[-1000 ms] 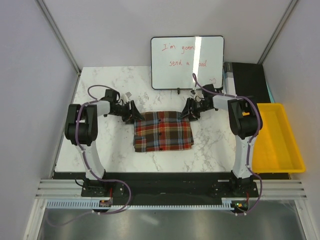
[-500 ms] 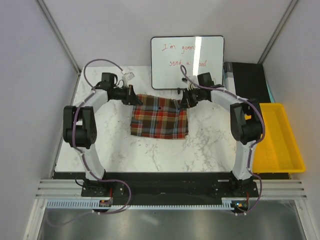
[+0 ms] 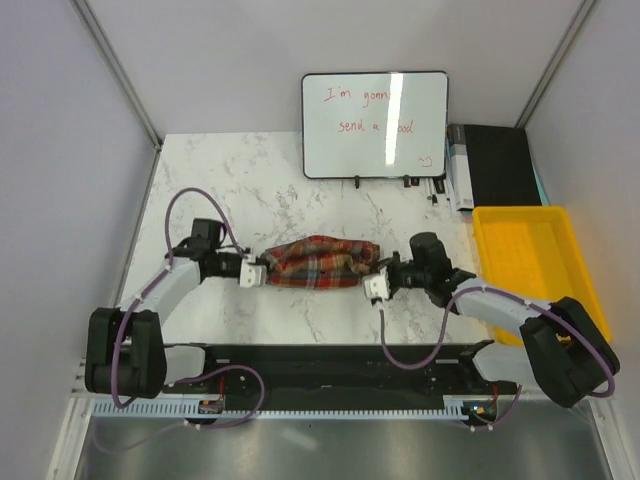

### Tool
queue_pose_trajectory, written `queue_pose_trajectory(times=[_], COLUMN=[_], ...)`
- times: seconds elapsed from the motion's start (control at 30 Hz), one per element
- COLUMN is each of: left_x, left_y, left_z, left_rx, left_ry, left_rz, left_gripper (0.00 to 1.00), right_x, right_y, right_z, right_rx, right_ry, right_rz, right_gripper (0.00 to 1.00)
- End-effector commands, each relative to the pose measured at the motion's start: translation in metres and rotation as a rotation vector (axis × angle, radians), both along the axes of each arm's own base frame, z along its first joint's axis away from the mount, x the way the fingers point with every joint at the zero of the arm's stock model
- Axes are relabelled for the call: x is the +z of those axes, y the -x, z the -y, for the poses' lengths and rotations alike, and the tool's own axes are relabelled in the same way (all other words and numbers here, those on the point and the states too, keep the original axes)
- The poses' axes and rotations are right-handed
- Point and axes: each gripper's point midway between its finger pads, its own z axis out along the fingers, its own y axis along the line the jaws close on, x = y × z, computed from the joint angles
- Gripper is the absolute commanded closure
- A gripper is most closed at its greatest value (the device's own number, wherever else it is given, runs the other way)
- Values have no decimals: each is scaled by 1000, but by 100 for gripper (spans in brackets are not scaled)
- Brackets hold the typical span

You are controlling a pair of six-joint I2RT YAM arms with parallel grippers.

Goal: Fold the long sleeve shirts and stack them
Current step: Fold the shirt

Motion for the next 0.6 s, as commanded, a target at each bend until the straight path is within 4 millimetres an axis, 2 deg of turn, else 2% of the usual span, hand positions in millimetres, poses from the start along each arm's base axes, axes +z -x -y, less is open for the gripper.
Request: queue_pose_trajectory(times=[0.0, 0.07, 0.1, 0.13, 0.2, 0.23, 0.27, 0.3, 0.33, 0.37, 0.4, 0.43, 0.47, 0.5, 0.53, 0.57], left_x=[-45, -48, -53, -51, -53, -52, -54, -53, -48, -45, -44, -38, -31, -24, -20, -2], left_y=[61, 75, 86, 90, 101, 105, 109, 114, 114, 117, 125, 129, 129, 130, 134, 128], left_z=[-1, 2, 2, 4, 4, 4, 4, 4, 5, 5, 5, 5, 5, 5, 5, 5], left_rx=[-282, -318, -328, -341, -348, -353, -355, -355, -356, -357, -360, -362, -359, -352, -330, -313], left_ry=[-80, -60, -53, -38, -29, -25, -23, -17, -17, -12, -5, -3, -1, 7, 18, 22], left_rz=[342, 400, 406, 440, 460, 474, 475, 464, 491, 487, 459, 473, 480, 472, 403, 432], left_gripper=[98, 98, 98, 98, 80, 53, 45, 41, 33, 26, 20, 18, 18, 18, 18, 18], right_x=[-20, -25, -35, -36, -39, -35, -44, -46, -40, -47, -46, -37, -45, -44, -26, -28], right_y=[40, 58, 70, 76, 93, 100, 111, 115, 119, 128, 131, 130, 142, 144, 140, 151], right_z=[-1, 1, 5, 7, 13, 16, 21, 24, 25, 30, 33, 34, 41, 46, 46, 52], right_rx=[310, 380, 408, 428, 481, 493, 515, 524, 531, 557, 563, 567, 604, 604, 593, 603], right_ry=[116, 129, 147, 151, 169, 167, 177, 184, 183, 202, 217, 229, 265, 294, 296, 310], right_rz=[382, 429, 394, 398, 431, 453, 442, 446, 480, 446, 441, 467, 419, 406, 430, 365], right_gripper=[100, 100, 100, 100, 87, 73, 41, 30, 24, 11, 5, 2, 2, 2, 2, 2])
